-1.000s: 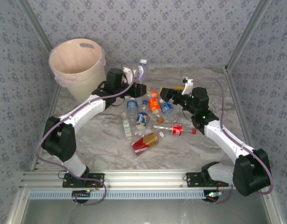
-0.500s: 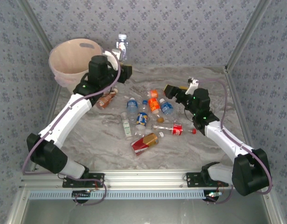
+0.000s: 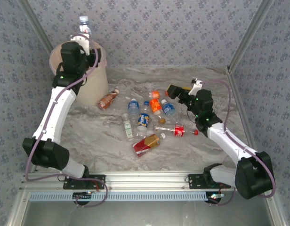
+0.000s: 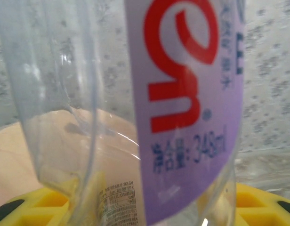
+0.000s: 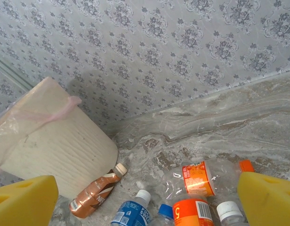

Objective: Put the plastic bottles in the bin

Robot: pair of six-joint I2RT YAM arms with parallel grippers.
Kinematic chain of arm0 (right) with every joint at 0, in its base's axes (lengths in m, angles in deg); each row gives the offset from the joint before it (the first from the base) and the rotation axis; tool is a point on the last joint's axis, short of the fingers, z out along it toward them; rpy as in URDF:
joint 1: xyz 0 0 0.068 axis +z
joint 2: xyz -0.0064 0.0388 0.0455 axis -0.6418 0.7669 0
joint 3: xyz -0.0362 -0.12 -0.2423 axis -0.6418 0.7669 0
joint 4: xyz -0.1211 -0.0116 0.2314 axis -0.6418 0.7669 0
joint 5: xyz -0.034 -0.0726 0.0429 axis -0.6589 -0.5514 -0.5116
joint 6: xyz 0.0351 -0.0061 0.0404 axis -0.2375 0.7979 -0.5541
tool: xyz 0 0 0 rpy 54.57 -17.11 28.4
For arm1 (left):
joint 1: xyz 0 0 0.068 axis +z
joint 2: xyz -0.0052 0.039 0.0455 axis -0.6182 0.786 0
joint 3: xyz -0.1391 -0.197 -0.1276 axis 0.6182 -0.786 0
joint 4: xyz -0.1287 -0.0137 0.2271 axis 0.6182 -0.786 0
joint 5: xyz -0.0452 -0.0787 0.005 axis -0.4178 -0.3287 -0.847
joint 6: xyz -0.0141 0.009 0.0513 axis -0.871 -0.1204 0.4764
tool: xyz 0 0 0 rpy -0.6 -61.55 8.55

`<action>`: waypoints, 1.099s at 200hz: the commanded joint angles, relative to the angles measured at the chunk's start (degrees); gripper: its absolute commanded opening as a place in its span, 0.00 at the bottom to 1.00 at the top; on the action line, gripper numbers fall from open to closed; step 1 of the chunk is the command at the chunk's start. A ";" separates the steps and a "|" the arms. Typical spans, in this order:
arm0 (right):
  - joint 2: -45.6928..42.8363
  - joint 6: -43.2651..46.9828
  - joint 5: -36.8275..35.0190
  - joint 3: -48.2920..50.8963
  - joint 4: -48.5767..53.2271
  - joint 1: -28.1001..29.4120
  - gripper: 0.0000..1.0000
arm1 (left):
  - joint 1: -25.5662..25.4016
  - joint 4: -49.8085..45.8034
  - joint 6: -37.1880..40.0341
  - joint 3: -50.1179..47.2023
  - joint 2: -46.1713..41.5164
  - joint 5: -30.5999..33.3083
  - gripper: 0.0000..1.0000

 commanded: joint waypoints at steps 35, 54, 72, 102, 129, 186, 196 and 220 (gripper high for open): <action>-1.79 -0.65 -1.22 0.24 1.20 -0.47 1.00 | 7.21 -8.53 10.17 5.39 5.31 -1.62 0.50; -1.92 -0.59 -1.22 0.25 1.46 -0.46 1.00 | 9.46 -11.10 11.18 6.66 7.25 -4.38 0.51; -1.80 -0.59 -1.55 0.30 1.73 -0.46 1.00 | 10.74 -15.82 10.84 10.01 10.40 -6.11 0.51; -1.65 -0.74 -1.93 0.05 2.15 -0.58 1.00 | 10.77 -22.20 10.32 15.15 15.47 -6.68 0.51; -1.52 -0.88 -1.93 -0.43 2.86 -0.56 1.00 | 10.77 -23.05 9.03 16.62 18.07 -8.07 0.51; -1.33 -1.22 -2.41 -0.54 3.46 -0.65 1.00 | 10.33 -26.29 4.02 22.39 23.22 -16.97 0.64; -1.24 -1.24 -2.34 -0.61 3.96 -0.71 1.00 | 10.34 -26.19 3.52 22.83 23.43 -18.14 0.66; -1.17 -1.27 -2.19 -0.66 4.45 -0.72 1.00 | 10.37 -24.96 1.74 23.29 23.09 -22.33 0.72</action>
